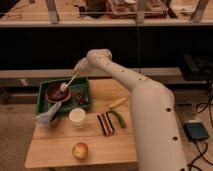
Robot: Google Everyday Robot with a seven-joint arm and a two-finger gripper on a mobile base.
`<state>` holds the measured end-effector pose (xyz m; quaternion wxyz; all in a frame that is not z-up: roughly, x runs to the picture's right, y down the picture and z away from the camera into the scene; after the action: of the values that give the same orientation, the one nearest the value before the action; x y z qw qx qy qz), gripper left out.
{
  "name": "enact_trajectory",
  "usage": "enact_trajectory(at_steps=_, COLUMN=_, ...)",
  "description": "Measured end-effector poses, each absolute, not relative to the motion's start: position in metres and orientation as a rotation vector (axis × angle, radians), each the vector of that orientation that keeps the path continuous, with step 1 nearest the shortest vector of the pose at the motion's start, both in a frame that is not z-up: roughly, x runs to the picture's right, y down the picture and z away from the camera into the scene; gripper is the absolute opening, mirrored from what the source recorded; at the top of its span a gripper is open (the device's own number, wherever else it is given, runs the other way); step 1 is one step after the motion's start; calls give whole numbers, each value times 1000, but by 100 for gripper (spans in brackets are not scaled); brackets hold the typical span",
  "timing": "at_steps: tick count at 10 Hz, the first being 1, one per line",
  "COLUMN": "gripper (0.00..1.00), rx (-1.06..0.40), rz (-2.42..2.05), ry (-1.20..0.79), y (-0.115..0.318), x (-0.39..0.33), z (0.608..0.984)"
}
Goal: Wipe purple bowl with brush
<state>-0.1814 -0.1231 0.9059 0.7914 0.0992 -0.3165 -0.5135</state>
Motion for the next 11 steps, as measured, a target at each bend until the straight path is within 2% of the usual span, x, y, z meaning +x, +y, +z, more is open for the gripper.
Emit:
enact_trajectory(at_steps=5, gripper=14, rx=271, rz=-1157, ry=-753, y=-118, x=-244, z=879)
enact_trajectory(at_steps=8, gripper=14, rx=282, rz=-1180, ry=-797, y=-100, x=-247, z=858)
enact_trajectory(at_steps=11, gripper=14, rx=257, rz=-1180, ry=-795, y=-81, x=-217, z=849)
